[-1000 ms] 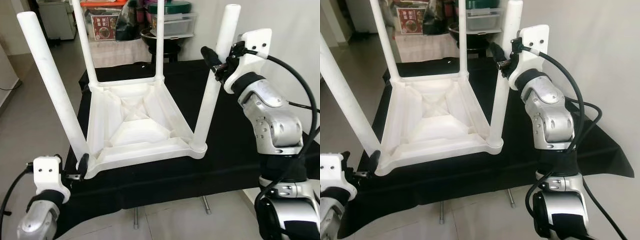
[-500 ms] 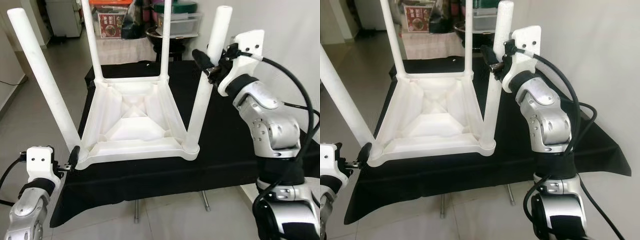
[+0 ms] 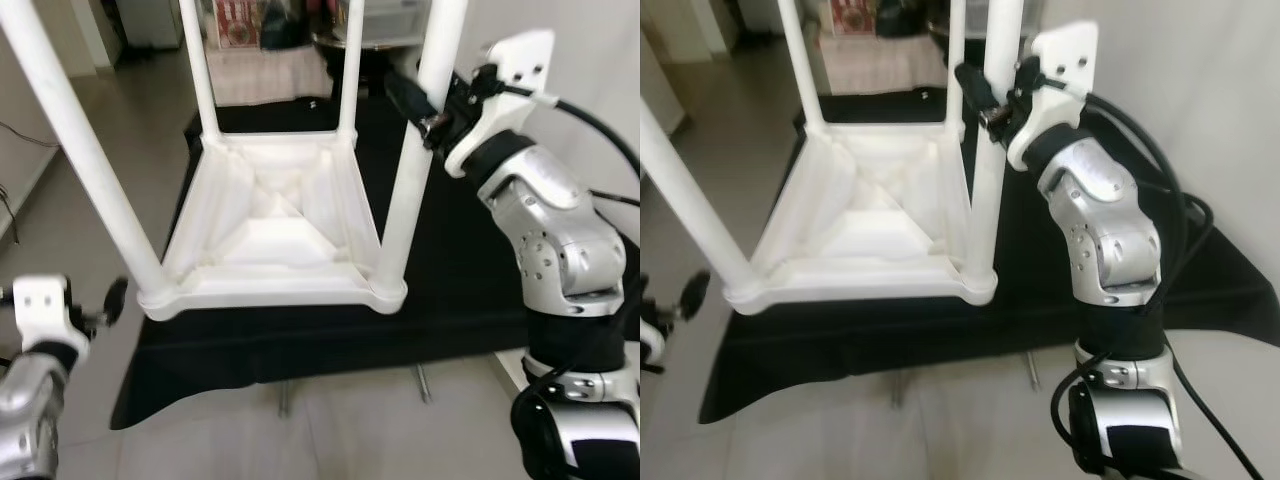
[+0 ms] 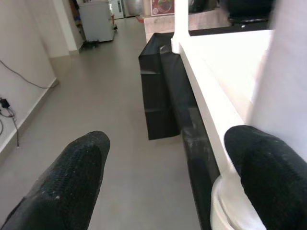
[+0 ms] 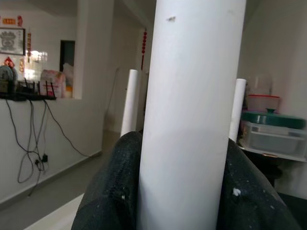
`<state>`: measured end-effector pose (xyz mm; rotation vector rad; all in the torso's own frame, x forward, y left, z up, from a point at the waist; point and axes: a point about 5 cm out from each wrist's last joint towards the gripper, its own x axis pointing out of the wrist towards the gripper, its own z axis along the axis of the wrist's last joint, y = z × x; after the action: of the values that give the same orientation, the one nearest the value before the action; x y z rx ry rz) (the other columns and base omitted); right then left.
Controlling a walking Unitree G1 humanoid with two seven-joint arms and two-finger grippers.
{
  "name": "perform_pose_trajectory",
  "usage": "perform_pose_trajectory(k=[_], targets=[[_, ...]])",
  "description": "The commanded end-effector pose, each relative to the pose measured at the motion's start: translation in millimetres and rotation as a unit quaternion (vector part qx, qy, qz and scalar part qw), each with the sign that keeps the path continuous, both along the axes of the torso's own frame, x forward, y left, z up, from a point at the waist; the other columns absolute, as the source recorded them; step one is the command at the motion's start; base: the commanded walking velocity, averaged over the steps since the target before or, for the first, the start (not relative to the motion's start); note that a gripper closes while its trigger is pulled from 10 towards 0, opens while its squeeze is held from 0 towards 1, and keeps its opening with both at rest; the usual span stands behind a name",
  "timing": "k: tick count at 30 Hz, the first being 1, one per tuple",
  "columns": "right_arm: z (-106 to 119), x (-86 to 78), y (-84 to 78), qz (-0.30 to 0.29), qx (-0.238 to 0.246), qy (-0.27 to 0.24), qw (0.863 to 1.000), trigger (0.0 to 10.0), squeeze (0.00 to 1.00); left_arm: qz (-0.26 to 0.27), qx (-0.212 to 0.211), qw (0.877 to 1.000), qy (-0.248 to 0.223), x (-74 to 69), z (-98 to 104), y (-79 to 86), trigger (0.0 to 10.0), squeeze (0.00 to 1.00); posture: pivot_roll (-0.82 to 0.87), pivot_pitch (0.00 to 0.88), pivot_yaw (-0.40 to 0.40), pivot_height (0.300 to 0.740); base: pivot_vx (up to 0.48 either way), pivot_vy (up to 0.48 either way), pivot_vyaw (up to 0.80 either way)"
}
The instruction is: Building children table
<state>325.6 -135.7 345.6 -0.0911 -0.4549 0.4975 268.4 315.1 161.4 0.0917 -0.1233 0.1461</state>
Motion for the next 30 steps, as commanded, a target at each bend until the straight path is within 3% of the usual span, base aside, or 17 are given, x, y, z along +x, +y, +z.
perform_pose_trajectory(k=[1,2,4,8,11,17,21,26,27,30], targets=[[-32.6,10.3,13.8,0.016,-0.046,0.082,0.995,0.0,0.00,-0.060,0.001,0.998,-0.021,6.4,18.5,-15.0,10.0,0.00,-0.11,0.268,-0.080,0.740,0.000,0.000,0.00],[-32.6,10.3,13.8,0.016,-0.046,0.082,0.995,0.0,0.00,-0.060,0.001,0.998,-0.021,6.4,18.5,-15.0,10.0,0.00,-0.11,0.268,-0.080,0.740,0.000,0.000,0.00],[-31.8,11.8,16.6,0.023,-0.047,0.084,0.995,0.0,0.00,-0.119,0.003,0.992,-0.035,6.3,31.1,-32.7,10.0,0.00,-0.10,0.282,-0.072,0.740,0.000,0.000,0.00],[-31.0,12.6,17.3,0.026,-0.046,0.083,0.995,0.0,0.00,-0.144,0.005,0.989,-0.037,3.9,34.7,-41.9,10.0,0.00,-0.10,0.287,-0.067,0.740,0.000,0.000,0.00],[-27.0,14.2,23.0,0.052,-0.037,0.072,0.995,0.0,0.00,-0.190,0.004,0.981,-0.033,-11.8,36.8,-67.6,10.0,0.00,-0.07,0.294,-0.060,0.740,0.000,0.000,0.00],[-24.7,15.3,29.7,0.073,-0.030,0.063,0.995,0.0,0.00,-0.212,-0.004,0.977,-0.022,-24.4,33.9,-82.0,10.0,0.00,-0.06,0.290,-0.059,0.740,0.000,0.000,0.00],[-21.9,20.7,41.5,0.094,-0.026,0.055,0.994,0.0,0.00,-0.247,-0.014,0.969,0.006,-49.2,25.3,-107.4,10.0,0.00,-0.03,0.280,-0.054,0.740,0.000,0.000,0.00],[-20.1,23.5,48.3,0.106,-0.018,0.051,0.993,0.0,0.00,-0.239,-0.024,0.971,0.012,-61.0,22.2,-116.7,10.0,0.00,-0.01,0.274,-0.056,0.740,0.000,0.000,0.00],[-18.6,24.4,53.5,0.118,-0.011,0.048,0.992,0.0,0.00,-0.207,-0.021,0.978,0.009,-61.1,21.3,-112.4,10.0,0.00,-0.01,0.271,-0.057,0.740,0.000,0.000,0.00],[-18.1,24.3,56.7,0.124,-0.009,0.047,0.991,0.0,0.00,-0.169,-0.014,0.986,0.007,-56.1,19.8,-102.0,10.0,0.00,-0.01,0.269,-0.056,0.740,0.000,0.000,0.00]])
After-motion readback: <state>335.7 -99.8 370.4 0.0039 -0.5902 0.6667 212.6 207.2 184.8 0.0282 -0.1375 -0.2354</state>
